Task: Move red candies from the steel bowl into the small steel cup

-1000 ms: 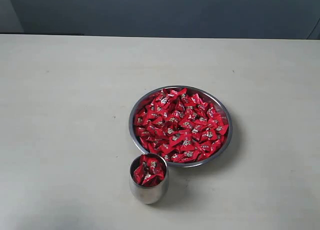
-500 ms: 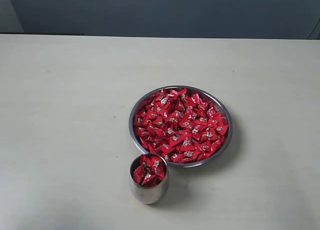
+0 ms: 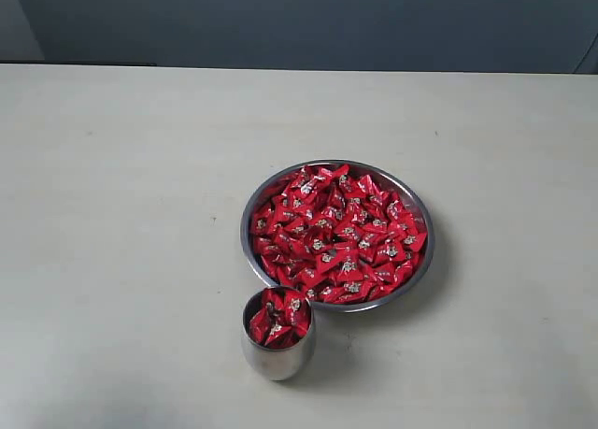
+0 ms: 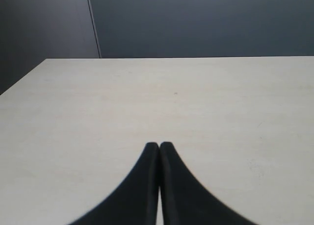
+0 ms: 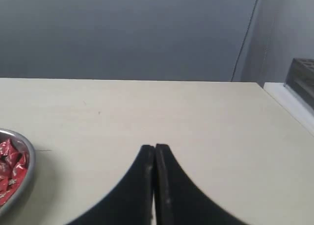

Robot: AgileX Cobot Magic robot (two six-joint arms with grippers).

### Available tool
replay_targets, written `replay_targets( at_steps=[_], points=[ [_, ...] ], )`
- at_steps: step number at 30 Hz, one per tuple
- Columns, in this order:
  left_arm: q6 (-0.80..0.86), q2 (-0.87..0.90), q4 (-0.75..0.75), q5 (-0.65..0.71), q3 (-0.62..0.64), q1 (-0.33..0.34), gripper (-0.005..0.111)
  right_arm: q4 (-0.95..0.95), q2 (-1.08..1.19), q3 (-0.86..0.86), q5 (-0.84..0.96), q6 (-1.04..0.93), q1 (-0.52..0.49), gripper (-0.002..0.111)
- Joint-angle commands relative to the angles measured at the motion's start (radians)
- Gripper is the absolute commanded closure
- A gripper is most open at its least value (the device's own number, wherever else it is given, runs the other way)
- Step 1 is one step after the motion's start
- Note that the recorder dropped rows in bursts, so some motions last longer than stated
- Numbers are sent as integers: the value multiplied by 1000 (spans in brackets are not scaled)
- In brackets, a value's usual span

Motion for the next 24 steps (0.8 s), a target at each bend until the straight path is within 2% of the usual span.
replay_targets(
  at_steps=[1,6,24],
  points=[
    [-3,-4,1,-2,4,1,106,5,-7,6,9,-4,-76,109],
    [-3,-4,1,-2,4,1,106,40,-7,8,16,-4,-144,109],
    [-3,-4,1,-2,4,1,106,67,-7,30,57,-4,-141,109]
  ],
)
